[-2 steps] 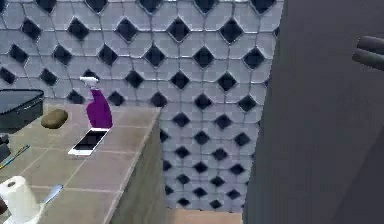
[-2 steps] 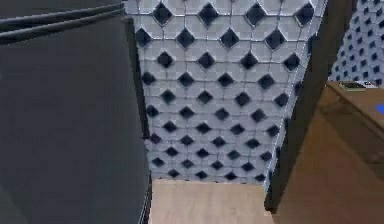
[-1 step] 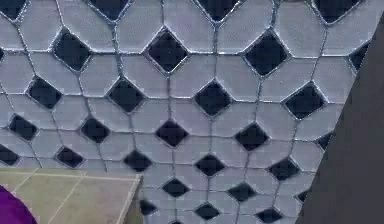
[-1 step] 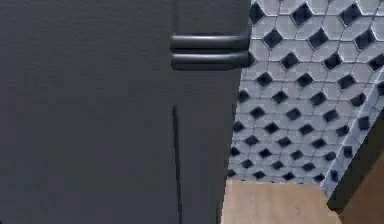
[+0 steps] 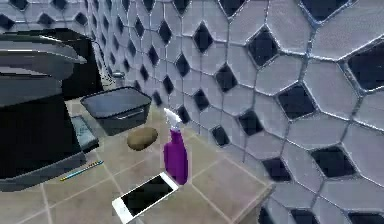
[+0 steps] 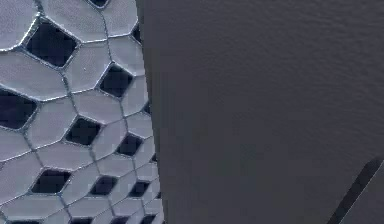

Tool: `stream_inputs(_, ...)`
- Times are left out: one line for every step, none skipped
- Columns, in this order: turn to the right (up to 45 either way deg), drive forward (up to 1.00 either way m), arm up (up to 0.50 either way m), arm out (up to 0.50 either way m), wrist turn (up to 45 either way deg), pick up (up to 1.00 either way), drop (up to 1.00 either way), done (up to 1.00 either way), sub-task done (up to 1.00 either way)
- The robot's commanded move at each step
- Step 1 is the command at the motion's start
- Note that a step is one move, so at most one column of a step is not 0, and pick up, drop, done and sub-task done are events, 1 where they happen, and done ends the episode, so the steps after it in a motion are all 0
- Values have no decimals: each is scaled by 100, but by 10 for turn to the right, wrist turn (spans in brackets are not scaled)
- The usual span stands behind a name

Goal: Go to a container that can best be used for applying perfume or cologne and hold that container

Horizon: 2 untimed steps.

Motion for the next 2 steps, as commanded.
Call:
stream_inputs(-450, 0, 0, 0, 0, 0, 0, 0, 0)
stream_inputs(-420, 0, 0, 0, 0, 0, 0, 0, 0)
